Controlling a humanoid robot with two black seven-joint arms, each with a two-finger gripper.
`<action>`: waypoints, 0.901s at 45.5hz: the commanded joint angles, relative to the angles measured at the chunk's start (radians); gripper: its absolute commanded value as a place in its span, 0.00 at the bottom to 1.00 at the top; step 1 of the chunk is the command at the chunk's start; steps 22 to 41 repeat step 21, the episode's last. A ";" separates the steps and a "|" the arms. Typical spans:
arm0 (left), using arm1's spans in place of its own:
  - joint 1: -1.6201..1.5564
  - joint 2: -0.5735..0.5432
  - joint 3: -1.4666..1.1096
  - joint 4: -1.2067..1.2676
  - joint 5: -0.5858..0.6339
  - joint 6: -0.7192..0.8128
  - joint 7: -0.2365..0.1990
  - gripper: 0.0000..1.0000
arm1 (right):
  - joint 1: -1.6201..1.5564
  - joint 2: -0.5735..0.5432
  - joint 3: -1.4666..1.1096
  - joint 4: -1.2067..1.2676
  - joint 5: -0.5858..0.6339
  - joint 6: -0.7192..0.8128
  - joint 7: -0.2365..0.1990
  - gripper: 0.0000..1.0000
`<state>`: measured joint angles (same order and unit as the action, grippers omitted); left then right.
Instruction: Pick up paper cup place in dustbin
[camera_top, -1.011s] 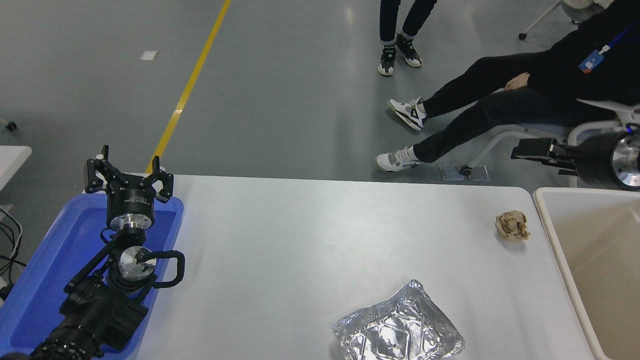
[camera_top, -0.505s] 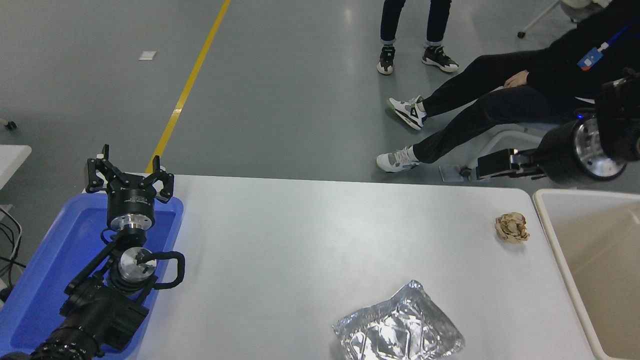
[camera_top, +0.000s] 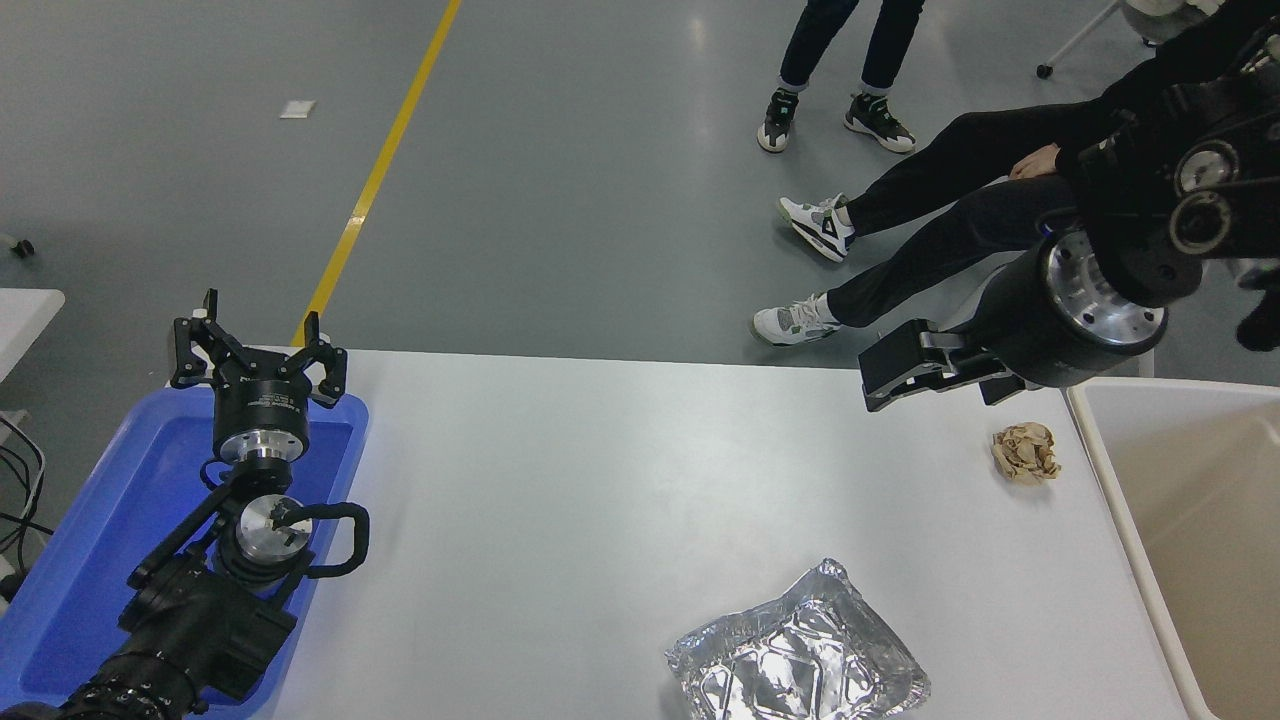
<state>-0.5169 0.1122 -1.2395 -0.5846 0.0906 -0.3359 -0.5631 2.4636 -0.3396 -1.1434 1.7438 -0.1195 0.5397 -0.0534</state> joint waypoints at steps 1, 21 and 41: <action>0.000 0.001 0.000 0.000 0.000 0.000 -0.001 0.99 | 0.054 0.028 -0.016 0.002 0.030 0.109 0.000 1.00; 0.000 0.000 0.000 0.000 0.000 0.000 0.000 0.99 | 0.092 0.024 -0.032 0.002 0.034 0.146 -0.002 1.00; 0.000 0.000 0.000 0.000 0.000 0.000 0.000 0.99 | 0.092 0.024 -0.032 0.002 0.034 0.146 -0.002 1.00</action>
